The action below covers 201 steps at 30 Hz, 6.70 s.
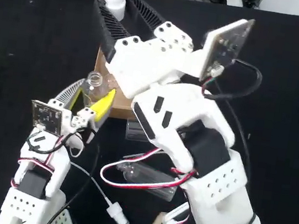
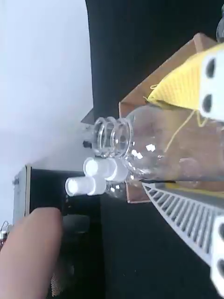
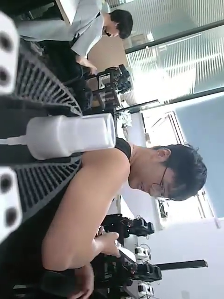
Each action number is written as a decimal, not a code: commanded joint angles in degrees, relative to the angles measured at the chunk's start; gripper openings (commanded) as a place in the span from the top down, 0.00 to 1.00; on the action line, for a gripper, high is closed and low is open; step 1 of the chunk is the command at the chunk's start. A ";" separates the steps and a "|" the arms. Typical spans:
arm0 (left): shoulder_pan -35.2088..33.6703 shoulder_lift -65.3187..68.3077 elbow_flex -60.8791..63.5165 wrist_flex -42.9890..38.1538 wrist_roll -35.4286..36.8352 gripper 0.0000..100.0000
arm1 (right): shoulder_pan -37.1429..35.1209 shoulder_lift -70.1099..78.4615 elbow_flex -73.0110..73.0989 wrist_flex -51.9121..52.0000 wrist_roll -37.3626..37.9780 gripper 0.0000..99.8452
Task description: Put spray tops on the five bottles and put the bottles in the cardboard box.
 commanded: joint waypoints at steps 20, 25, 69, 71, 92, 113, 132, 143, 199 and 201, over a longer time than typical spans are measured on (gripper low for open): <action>2.24 -1.23 -0.75 -1.23 0.00 0.97 | 0.53 0.22 11.47 -21.27 -0.18 0.99; 2.24 -1.23 -0.75 -1.41 -0.09 0.97 | 0.53 0.22 11.47 -21.27 -0.18 0.99; 2.68 -1.23 3.21 -12.57 -0.09 0.97 | -2.02 -6.90 20.09 -21.19 -0.09 0.99; 2.68 -1.23 3.21 -12.57 -0.09 0.97 | -2.02 -6.90 21.05 -21.19 -0.09 0.99; 2.77 -1.14 3.21 -12.48 0.18 0.97 | -6.59 -8.75 23.69 -7.03 7.65 0.98; 2.42 -1.14 3.21 -12.48 0.18 0.97 | -8.09 -10.59 22.55 -4.75 9.93 0.84; 2.77 -1.14 3.21 -12.57 0.26 0.97 | -2.46 -19.47 27.56 6.15 10.02 0.99; 2.77 -1.14 3.21 -12.48 0.26 0.97 | -2.02 -19.21 30.73 -0.53 10.02 0.99; 2.24 -0.88 2.51 -19.08 0.44 0.97 | 39.30 -5.23 65.36 -22.95 12.48 0.99; 2.24 -0.70 0.92 -18.81 0.44 0.97 | 39.30 -5.23 65.36 -22.95 12.48 0.99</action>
